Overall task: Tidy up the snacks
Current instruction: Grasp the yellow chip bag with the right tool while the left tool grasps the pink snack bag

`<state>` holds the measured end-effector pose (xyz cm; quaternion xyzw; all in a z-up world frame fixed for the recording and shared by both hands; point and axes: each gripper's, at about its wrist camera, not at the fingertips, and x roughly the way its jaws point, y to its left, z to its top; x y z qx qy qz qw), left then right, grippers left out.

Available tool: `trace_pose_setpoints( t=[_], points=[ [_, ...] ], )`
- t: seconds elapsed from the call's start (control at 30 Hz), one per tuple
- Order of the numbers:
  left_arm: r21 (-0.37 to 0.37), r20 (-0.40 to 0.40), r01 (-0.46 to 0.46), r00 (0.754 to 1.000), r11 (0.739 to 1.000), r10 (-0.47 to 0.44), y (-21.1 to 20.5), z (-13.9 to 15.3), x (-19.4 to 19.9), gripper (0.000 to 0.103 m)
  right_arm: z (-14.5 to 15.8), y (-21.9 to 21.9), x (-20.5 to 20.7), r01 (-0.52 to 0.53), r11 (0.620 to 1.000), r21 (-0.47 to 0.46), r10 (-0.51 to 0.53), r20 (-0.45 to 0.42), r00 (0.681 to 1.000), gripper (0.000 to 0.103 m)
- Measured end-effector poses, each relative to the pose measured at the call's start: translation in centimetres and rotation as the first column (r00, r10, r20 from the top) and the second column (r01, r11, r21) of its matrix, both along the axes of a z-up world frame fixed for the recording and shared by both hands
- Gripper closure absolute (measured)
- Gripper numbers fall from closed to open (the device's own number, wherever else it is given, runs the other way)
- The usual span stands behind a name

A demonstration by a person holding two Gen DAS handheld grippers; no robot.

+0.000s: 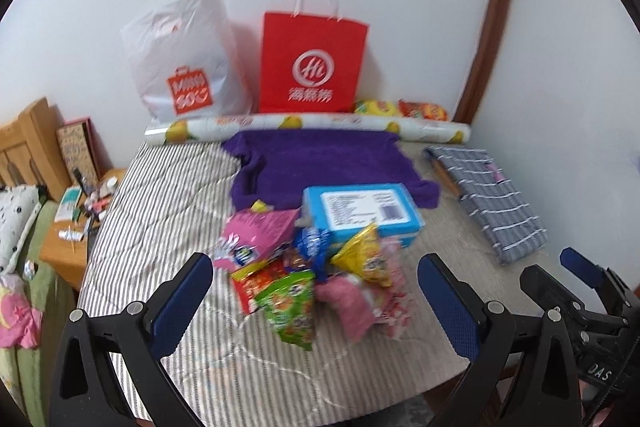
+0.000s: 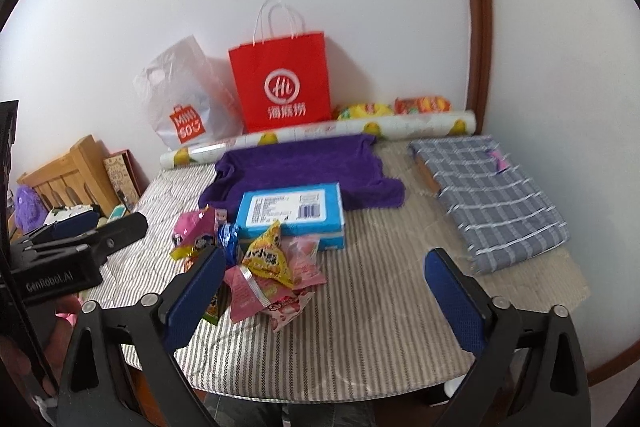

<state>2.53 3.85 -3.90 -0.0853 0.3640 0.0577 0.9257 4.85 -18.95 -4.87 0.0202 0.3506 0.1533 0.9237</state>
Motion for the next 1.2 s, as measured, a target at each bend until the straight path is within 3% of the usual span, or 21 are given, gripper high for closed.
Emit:
trace_pose_setpoints(
  t=[0.2,0.5,0.67,0.83,0.97,1.2],
  points=[
    [-0.002,-0.075,-0.064,0.995,0.998,0.064,3.3,-3.7,1.5,0.0,-4.1,2.1,2.8,-0.048,0.998,0.041,0.051,-0.085,0.995,0.019],
    [-0.003,-0.144,-0.116,0.983,0.993,0.114,7.4,-7.2,2.6,0.0,-8.7,7.2,7.5,-0.133,0.989,0.066,0.143,-0.182,0.973,0.019],
    [-0.035,-0.177,-0.134,0.976,0.99,0.126,9.2,-8.9,2.8,0.0,-11.1,10.0,9.3,-0.159,0.987,0.029,0.162,-0.239,0.957,0.02],
    [-0.049,-0.178,-0.126,0.977,0.991,0.116,9.9,-9.6,3.1,0.0,-13.1,11.5,10.0,-0.171,0.985,-0.027,0.157,-0.274,0.949,0.036],
    [-0.073,-0.168,-0.099,0.982,0.992,0.085,9.7,-10.0,3.5,0.0,-12.7,11.3,9.7,-0.204,0.979,0.011,0.2,-0.267,0.943,0.063],
    [-0.105,-0.16,-0.07,0.986,0.992,0.053,9.3,-10.5,4.5,0.0,-11.2,10.3,8.4,-0.224,0.975,-0.001,0.219,-0.201,0.955,0.064]
  ],
)
